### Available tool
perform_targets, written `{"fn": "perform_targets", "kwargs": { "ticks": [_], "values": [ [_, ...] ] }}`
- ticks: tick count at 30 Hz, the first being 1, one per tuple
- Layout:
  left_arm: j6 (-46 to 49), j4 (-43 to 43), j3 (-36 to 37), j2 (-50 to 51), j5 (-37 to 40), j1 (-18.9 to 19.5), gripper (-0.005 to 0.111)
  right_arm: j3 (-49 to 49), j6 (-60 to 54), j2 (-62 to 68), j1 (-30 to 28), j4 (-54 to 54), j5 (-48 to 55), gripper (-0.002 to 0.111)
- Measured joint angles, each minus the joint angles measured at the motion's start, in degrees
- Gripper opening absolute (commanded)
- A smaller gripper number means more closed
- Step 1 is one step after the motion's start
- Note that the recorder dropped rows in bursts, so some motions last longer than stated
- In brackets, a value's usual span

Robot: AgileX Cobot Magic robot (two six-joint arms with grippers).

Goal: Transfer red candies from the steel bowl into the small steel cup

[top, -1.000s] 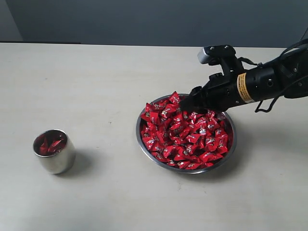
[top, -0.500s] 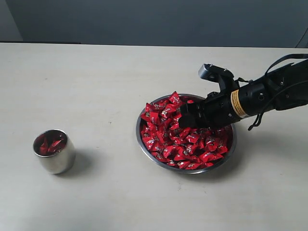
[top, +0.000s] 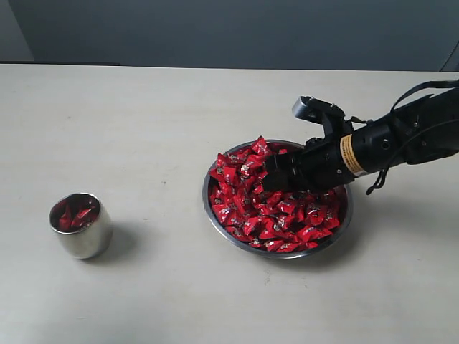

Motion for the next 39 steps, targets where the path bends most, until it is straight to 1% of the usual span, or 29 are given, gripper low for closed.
{"fn": "perform_targets", "kwargs": {
  "ticks": [6, 18, 28, 33, 39],
  "values": [
    [0.0, 0.0, 0.0, 0.0, 0.0, 0.0, 0.0, -1.4, 0.4, 0.1, 3.0, 0.1, 2.4, 0.038],
    [0.0, 0.0, 0.0, 0.0, 0.0, 0.0, 0.0, -1.7, 0.9, 1.7, 3.2, 0.0, 5.5, 0.038],
    [0.0, 0.0, 0.0, 0.0, 0.0, 0.0, 0.0, -2.4, 1.9, 3.4, 3.2, 0.1, 5.4, 0.038],
    [0.0, 0.0, 0.0, 0.0, 0.0, 0.0, 0.0, -5.9, 5.8, 5.8, 3.2, 0.1, 2.1, 0.038],
    [0.0, 0.0, 0.0, 0.0, 0.0, 0.0, 0.0, -6.4, 6.6, 8.5, 3.2, 0.1, 0.1, 0.038]
  ]
}}
